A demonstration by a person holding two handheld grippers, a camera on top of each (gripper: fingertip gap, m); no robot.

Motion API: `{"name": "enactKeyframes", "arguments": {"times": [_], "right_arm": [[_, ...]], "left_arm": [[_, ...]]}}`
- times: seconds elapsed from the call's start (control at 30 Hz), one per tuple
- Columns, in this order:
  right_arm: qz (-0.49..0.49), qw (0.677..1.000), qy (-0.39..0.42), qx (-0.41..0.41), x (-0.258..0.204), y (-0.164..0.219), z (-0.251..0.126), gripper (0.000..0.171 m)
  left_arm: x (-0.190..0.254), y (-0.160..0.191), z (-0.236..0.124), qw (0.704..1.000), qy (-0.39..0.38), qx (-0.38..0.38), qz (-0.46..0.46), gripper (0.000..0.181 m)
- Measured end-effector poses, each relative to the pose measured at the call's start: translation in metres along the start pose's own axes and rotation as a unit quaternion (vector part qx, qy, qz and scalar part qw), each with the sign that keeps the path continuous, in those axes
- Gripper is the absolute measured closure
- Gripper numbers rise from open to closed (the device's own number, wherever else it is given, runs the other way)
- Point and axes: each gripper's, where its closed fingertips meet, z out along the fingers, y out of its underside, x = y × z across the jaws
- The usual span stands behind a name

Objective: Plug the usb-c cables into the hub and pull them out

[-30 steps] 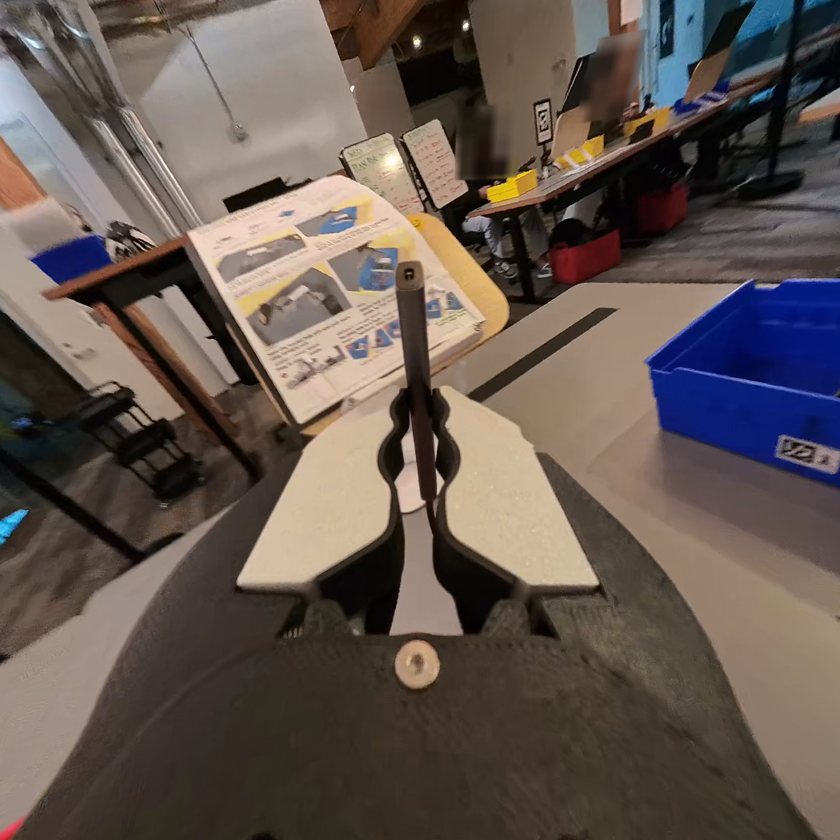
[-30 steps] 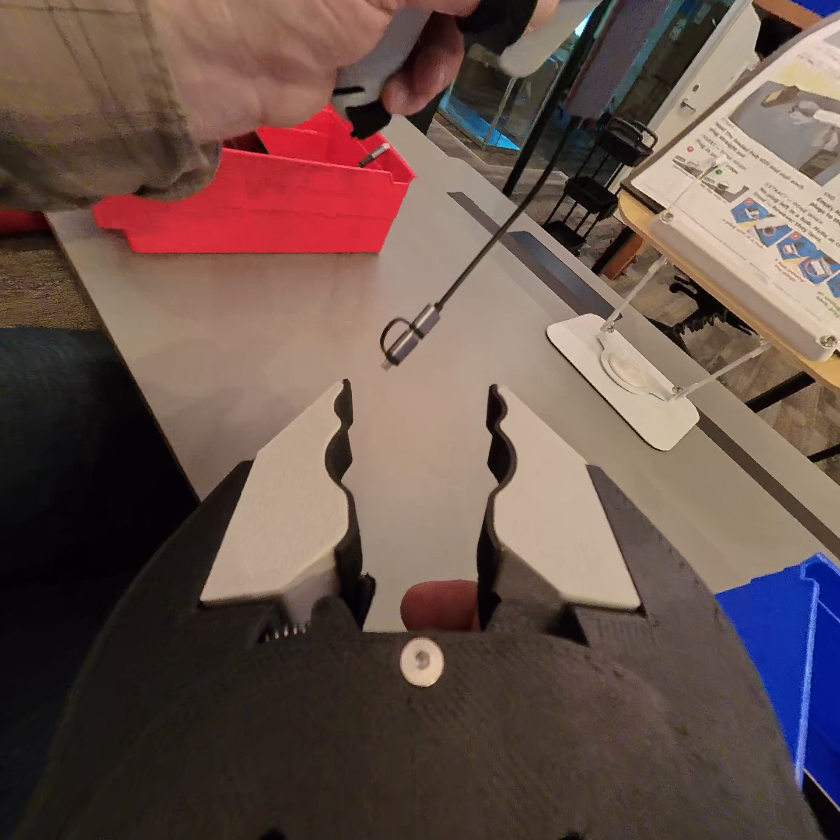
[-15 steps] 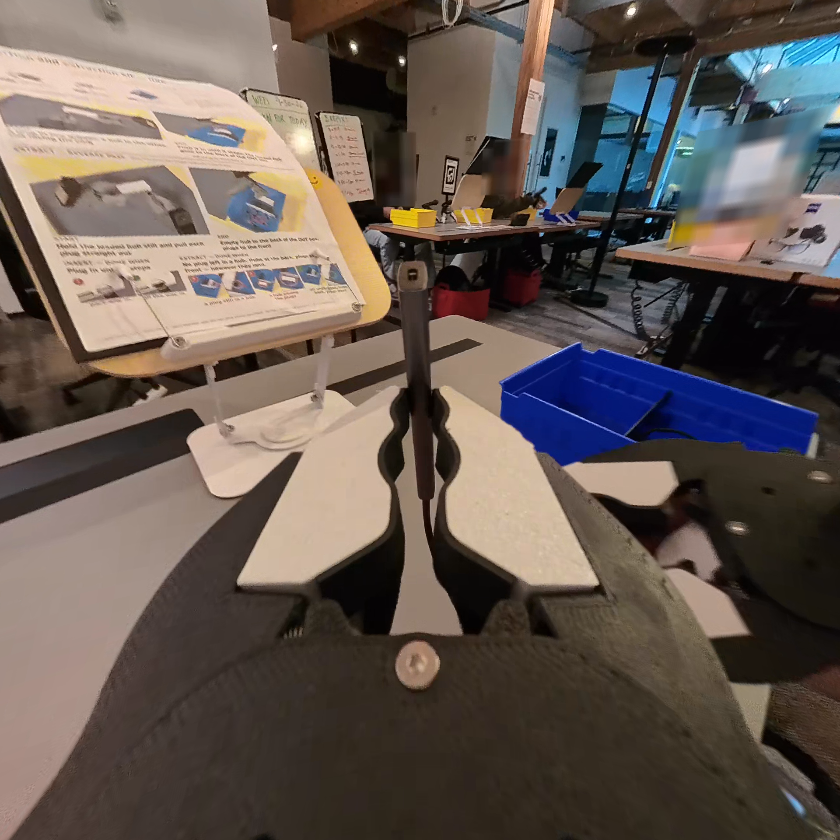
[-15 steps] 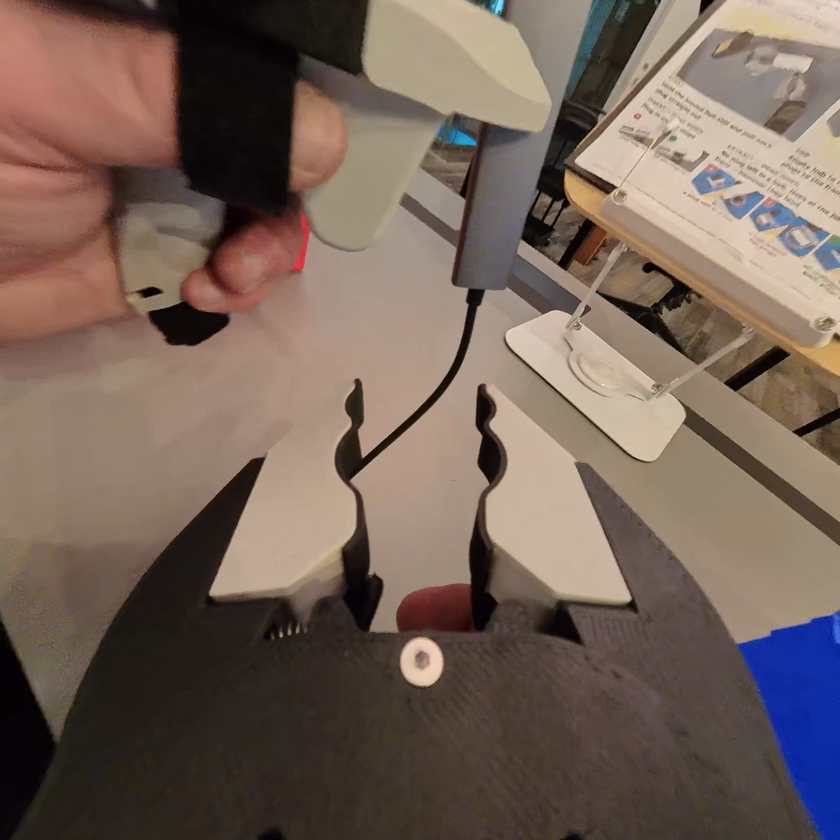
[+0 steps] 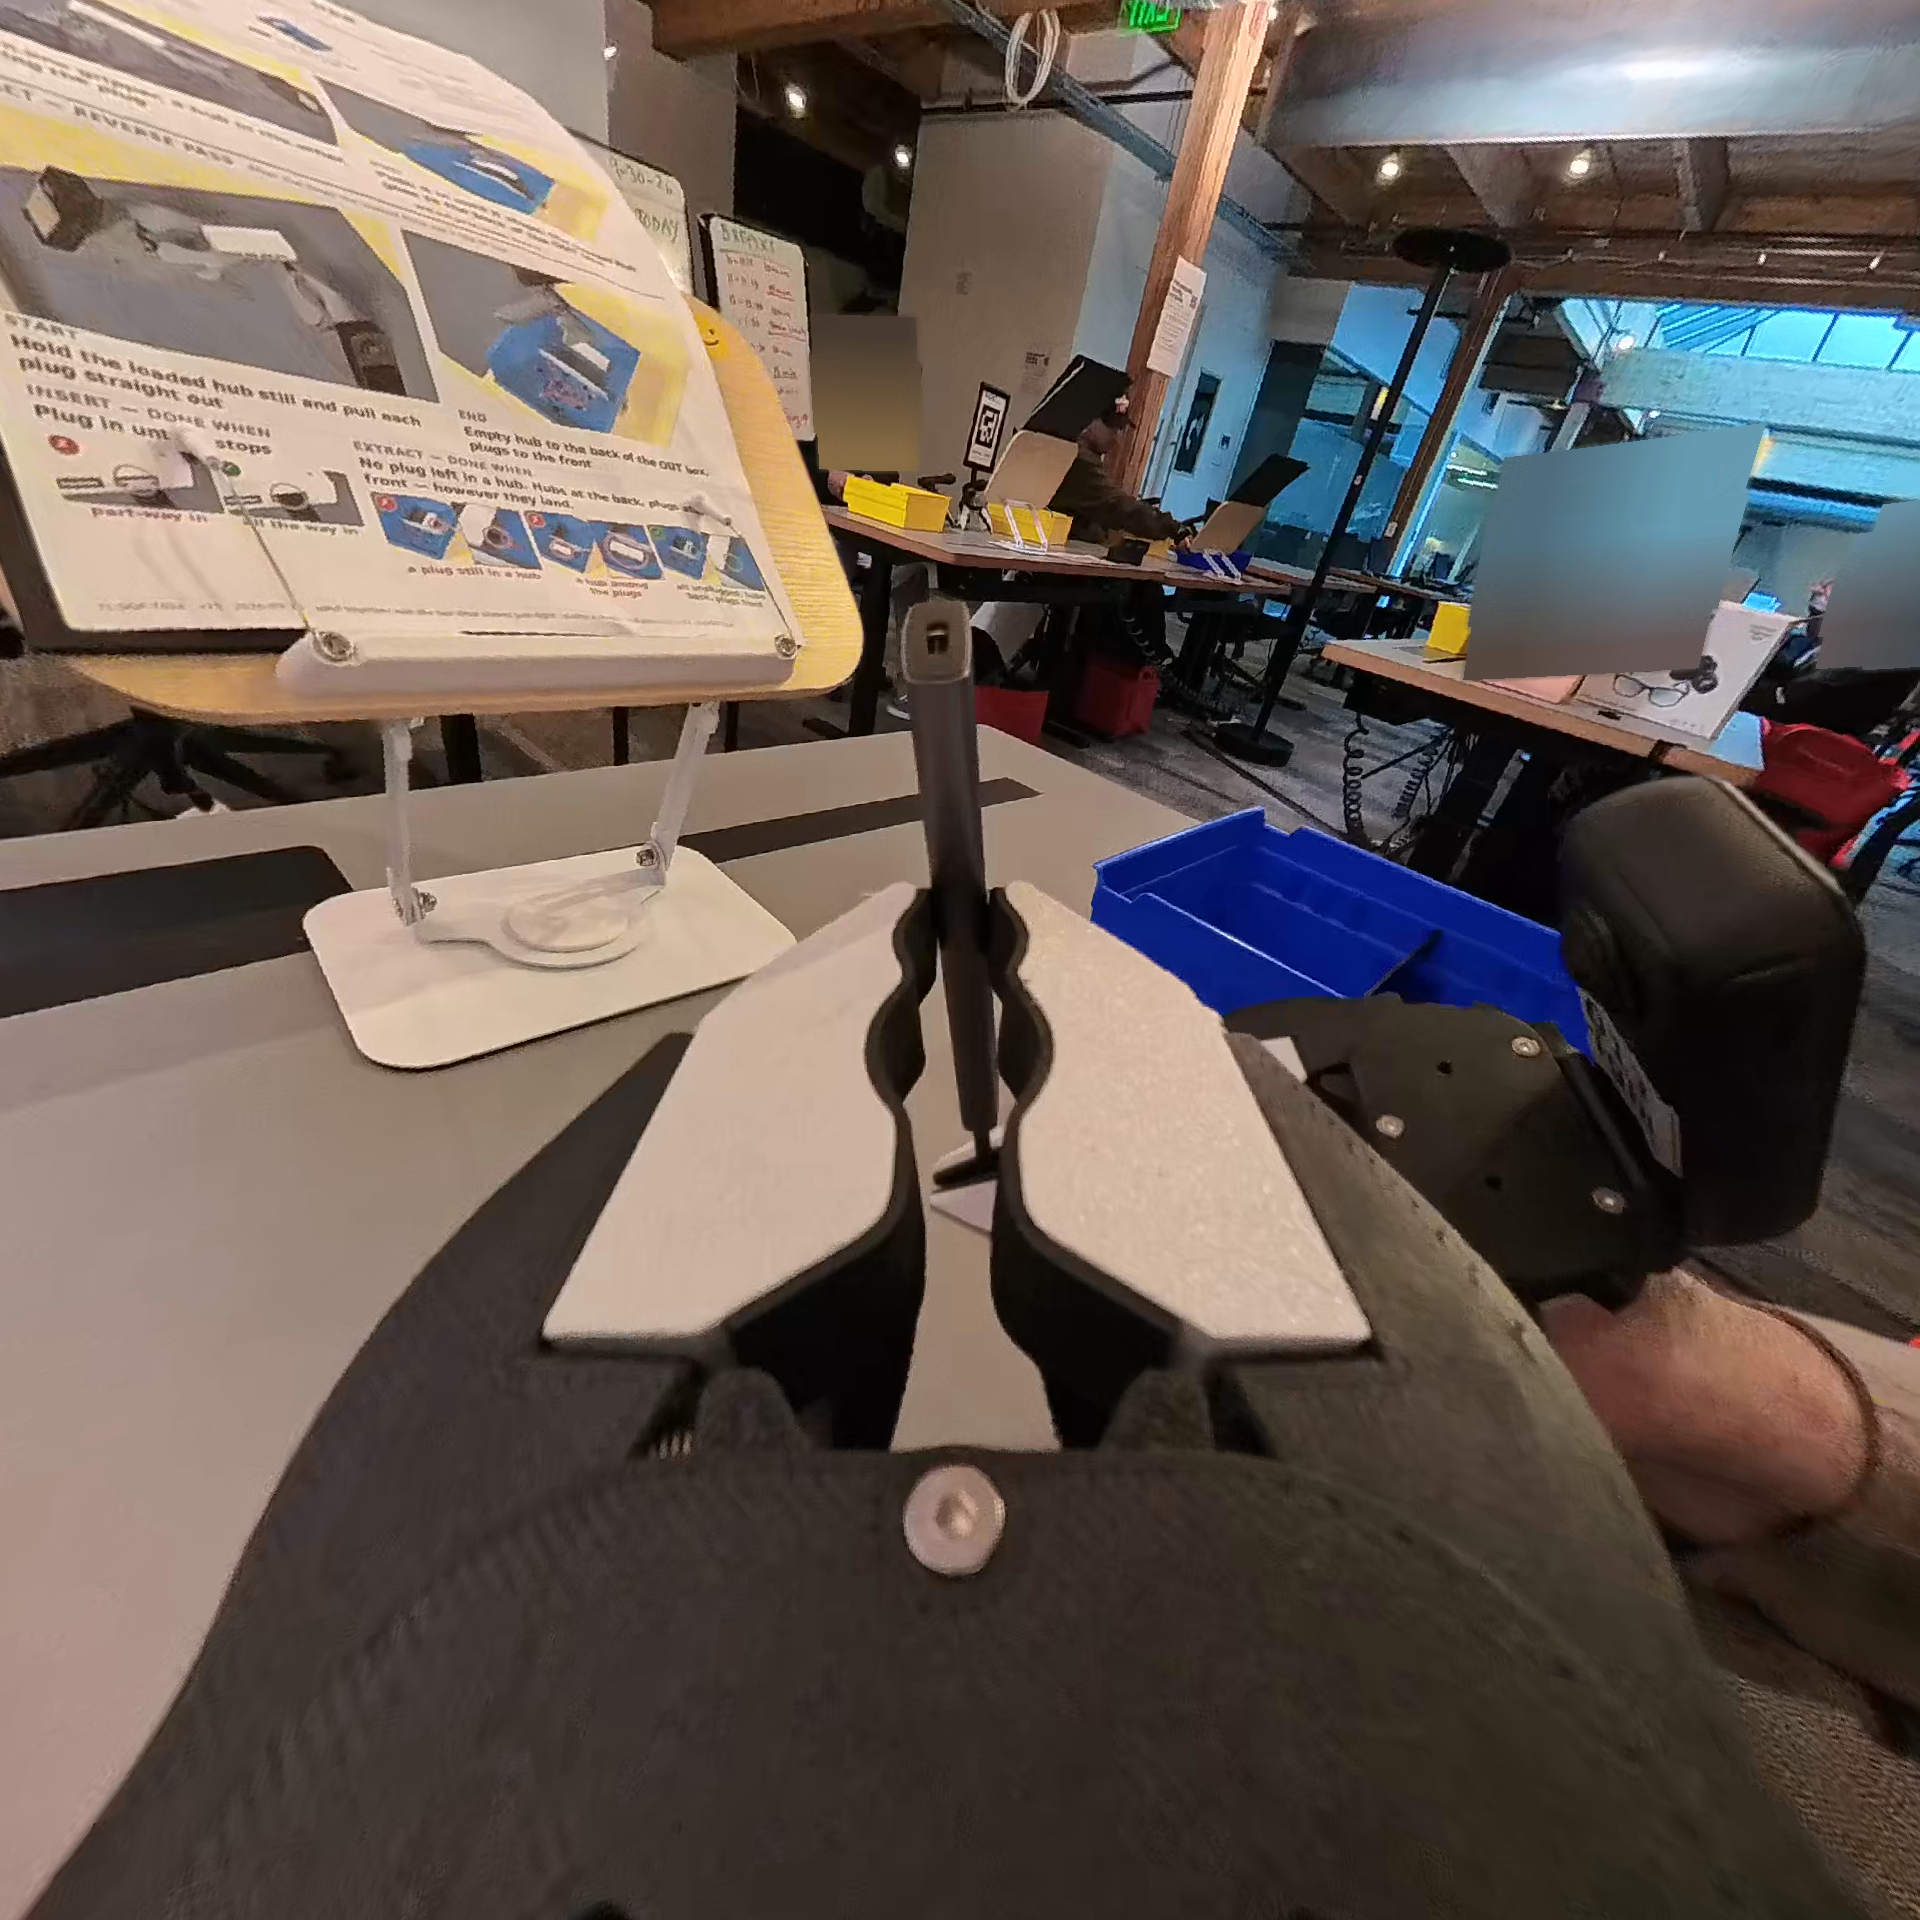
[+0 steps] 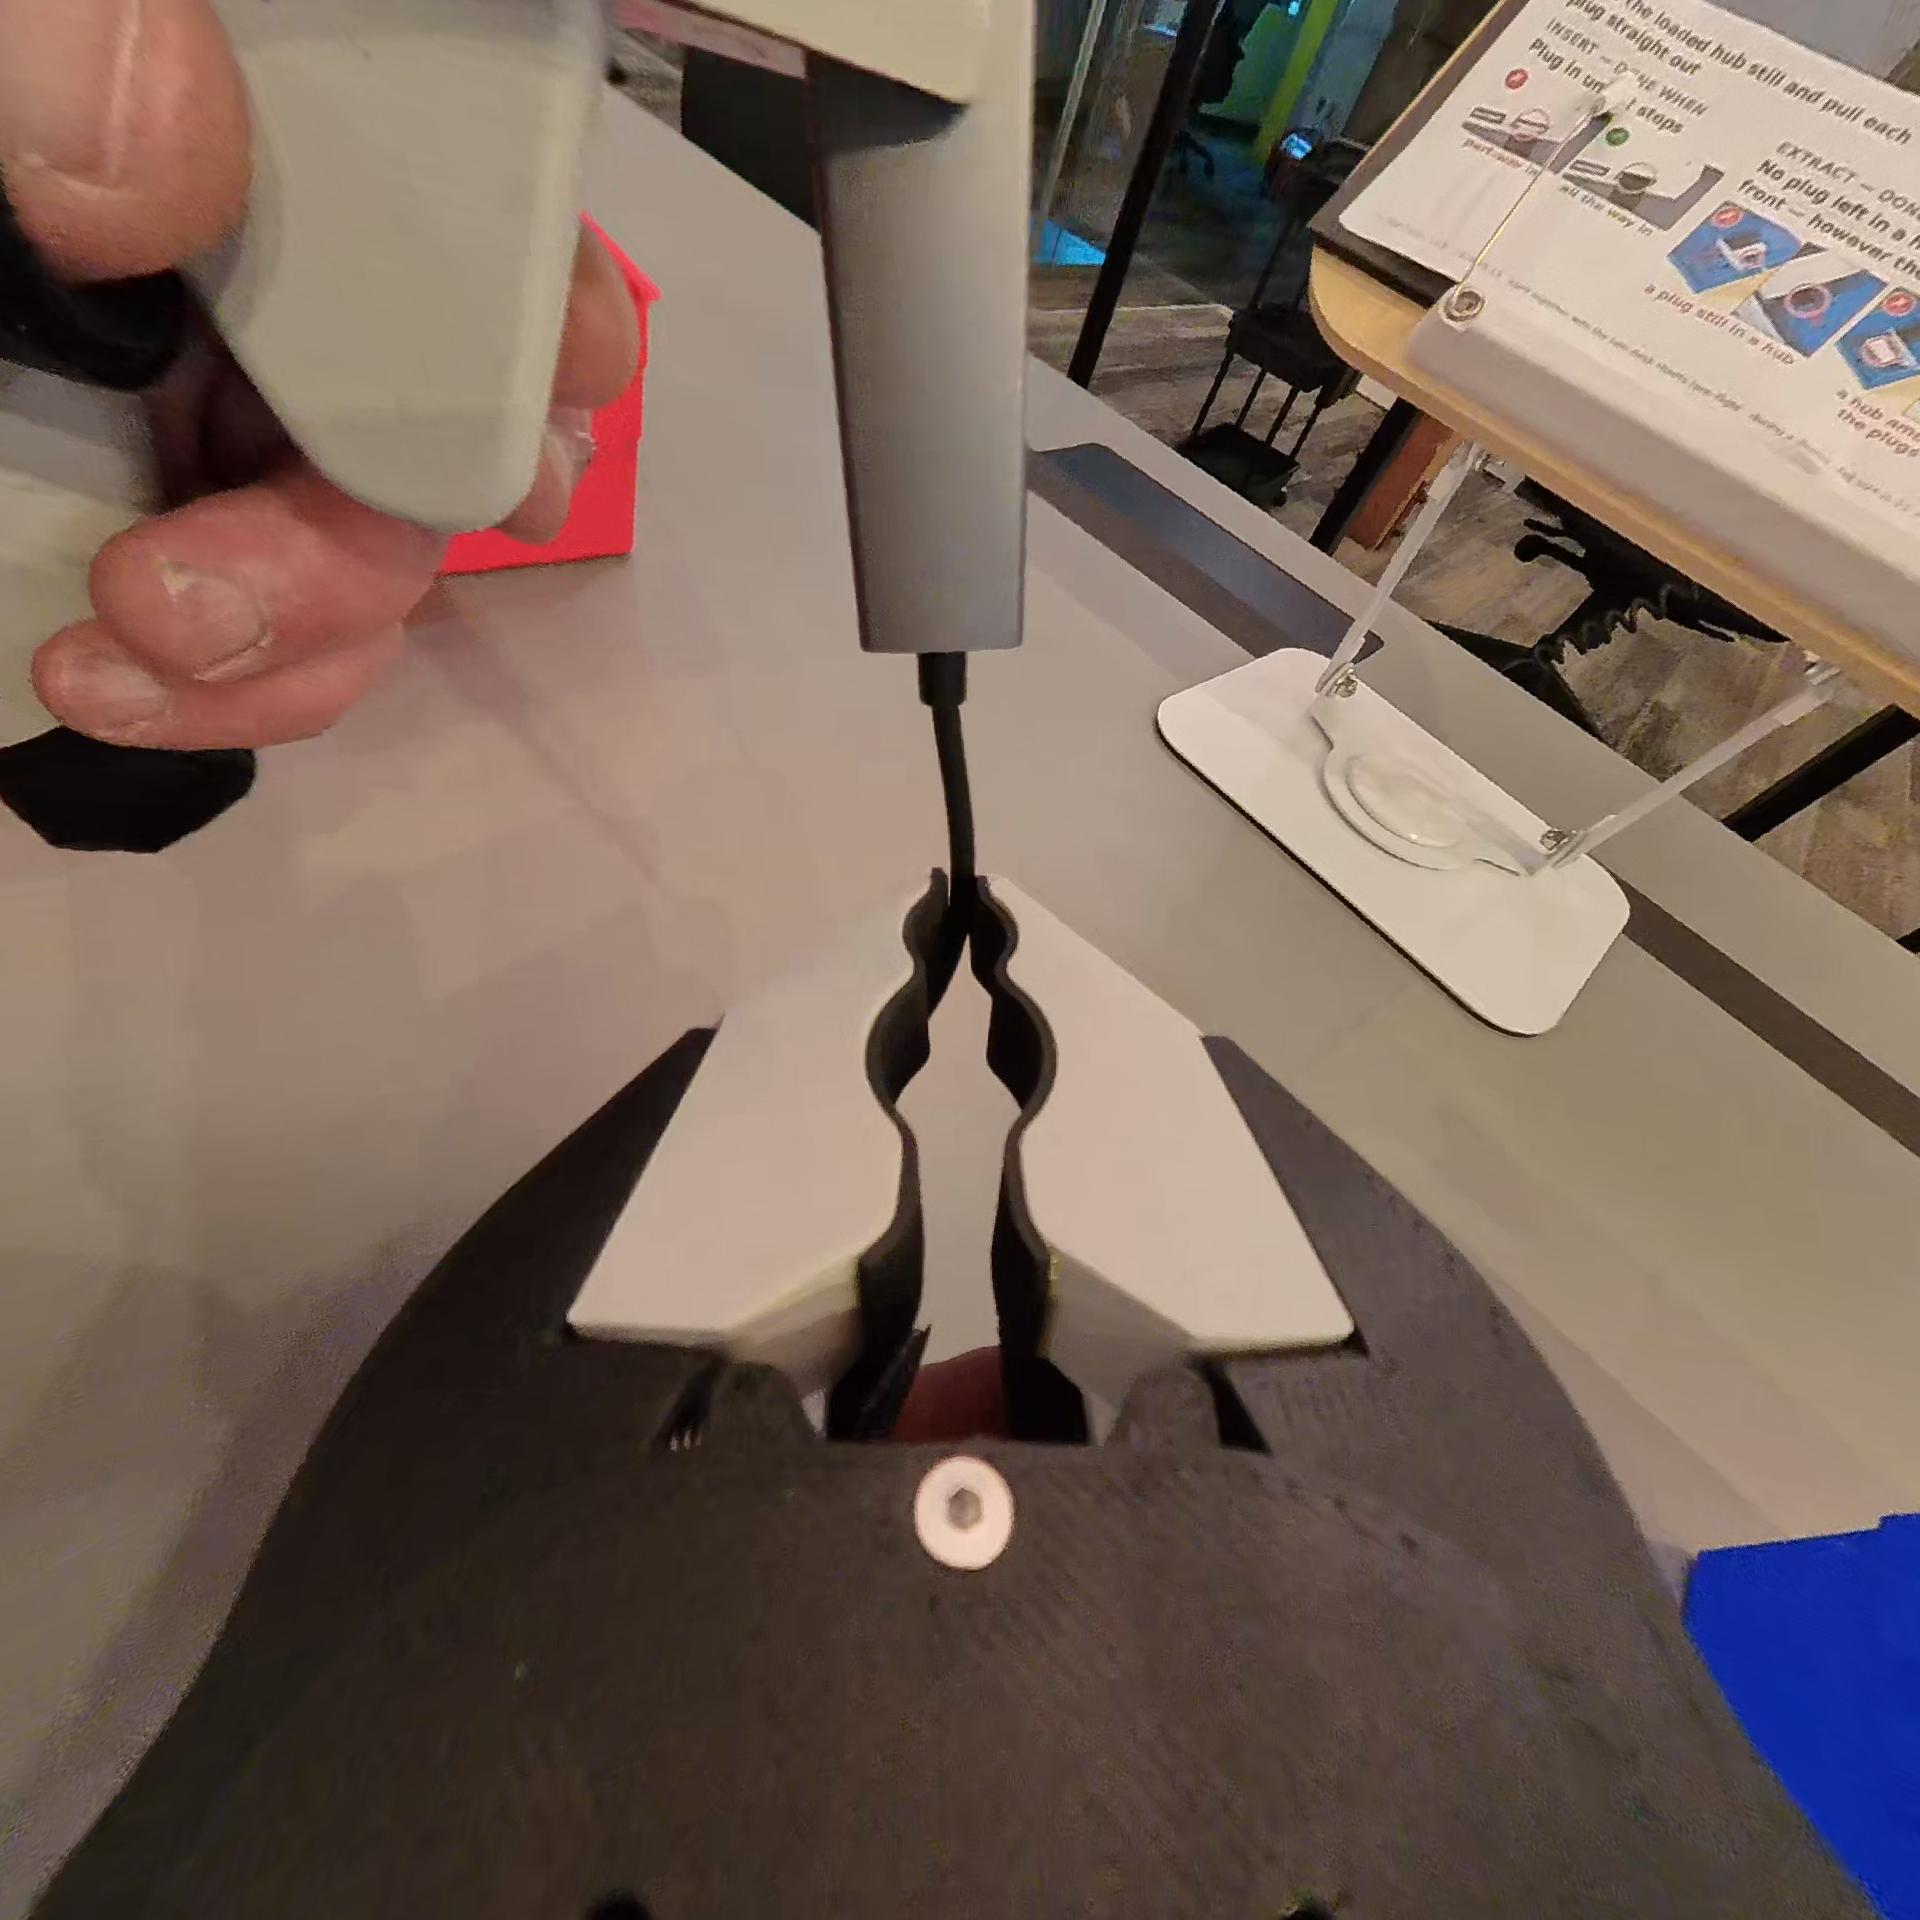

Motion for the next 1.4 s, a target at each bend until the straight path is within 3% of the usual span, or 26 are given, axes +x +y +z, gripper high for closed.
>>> {"name": "enactKeyframes", "arguments": {"times": [0.23,0.5,0.8,1.13,1.3,1.4], "right_arm": [[-0.031,0.998,0.0,-0.053,0.017,0.019,0.004,0.171],[-0.102,0.981,-0.035,-0.163,0.012,0.066,0.017,0.171],[-0.146,0.956,-0.077,-0.244,0.003,0.105,0.024,0.171],[-0.209,0.939,-0.048,-0.268,0.017,0.113,0.031,0.171],[-0.242,0.933,-0.025,-0.265,0.021,0.11,0.031,0.159],[-0.252,0.933,-0.008,-0.257,0.026,0.104,0.03,0.136]], "left_arm": [[-0.011,0.023,-0.005,0.999,-0.011,-0.037,-0.009,0.169],[-0.036,0.048,-0.027,0.993,-0.084,-0.087,0.013,0.138],[-0.046,0.06,-0.051,0.987,-0.102,-0.117,0.035,0.141],[-0.024,0.07,-0.059,0.98,-0.075,-0.154,0.101,0.144],[-0.015,0.055,-0.069,0.972,-0.064,-0.156,0.162,0.145],[-0.019,0.041,-0.079,0.963,-0.073,-0.158,0.204,0.146]]}}
